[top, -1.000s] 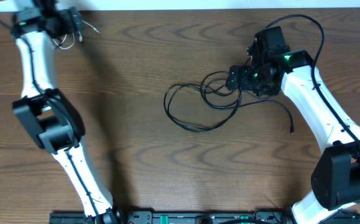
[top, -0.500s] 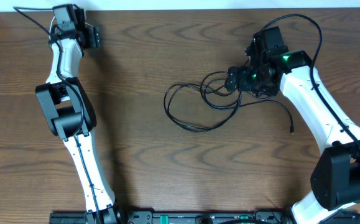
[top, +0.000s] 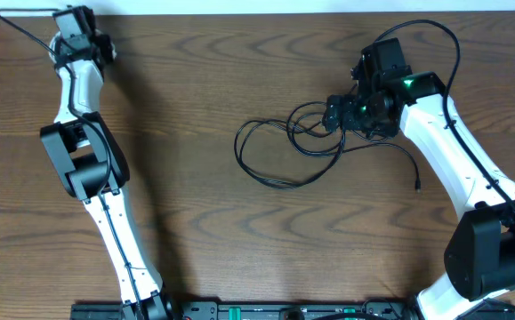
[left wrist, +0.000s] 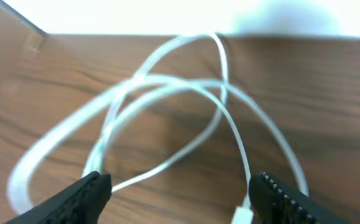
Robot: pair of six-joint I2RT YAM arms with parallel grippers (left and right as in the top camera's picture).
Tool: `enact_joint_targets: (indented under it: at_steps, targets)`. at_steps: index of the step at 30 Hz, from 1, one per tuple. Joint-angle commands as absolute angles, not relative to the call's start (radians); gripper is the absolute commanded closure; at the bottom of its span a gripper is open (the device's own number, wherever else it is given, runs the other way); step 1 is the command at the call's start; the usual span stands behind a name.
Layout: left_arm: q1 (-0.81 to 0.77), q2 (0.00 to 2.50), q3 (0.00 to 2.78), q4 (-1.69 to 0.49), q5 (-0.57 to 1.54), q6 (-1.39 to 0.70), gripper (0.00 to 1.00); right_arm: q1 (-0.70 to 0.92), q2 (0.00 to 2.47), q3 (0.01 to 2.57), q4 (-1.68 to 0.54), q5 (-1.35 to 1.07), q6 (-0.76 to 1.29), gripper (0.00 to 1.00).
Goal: Untangle cables
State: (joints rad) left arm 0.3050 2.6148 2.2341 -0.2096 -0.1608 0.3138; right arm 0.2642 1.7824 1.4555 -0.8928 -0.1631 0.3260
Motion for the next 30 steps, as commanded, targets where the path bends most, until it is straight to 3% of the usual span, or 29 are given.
enact_joint_targets:
  at_steps: [1, 5, 10, 21, 25, 30]
  targets:
    - [0.302, 2.572, 2.308, -0.212, -0.214, 0.337, 0.14, 0.270, 1.769, 1.451, -0.888, -0.156, 0.314, 0.01]
    - [0.302, 2.515, 2.308, -0.283, -0.098, 0.252, 0.04, 0.270, 1.769, 1.451, -0.891, -0.157, 0.314, 0.01]
    - [0.302, 2.494, 2.308, -0.432, 0.136, 0.193, 0.02, 0.270, 1.769, 1.451, -0.911, -0.157, 0.313, 0.01]
    - [0.295, 2.355, 2.308, -0.667, 0.187, 0.073, 0.01, 0.272, 1.769, 1.450, -0.909, -0.174, 0.308, 0.01]
    - [0.276, 2.125, 2.308, -0.974, 0.556, -0.193, 0.01, 0.272, 1.769, 1.450, -0.862, -0.172, 0.308, 0.01]
    - [0.215, 1.956, 2.308, -1.316, 0.613, -0.173, 0.01, 0.249, 1.769, 1.452, -0.874, -0.168, 0.310, 0.01]
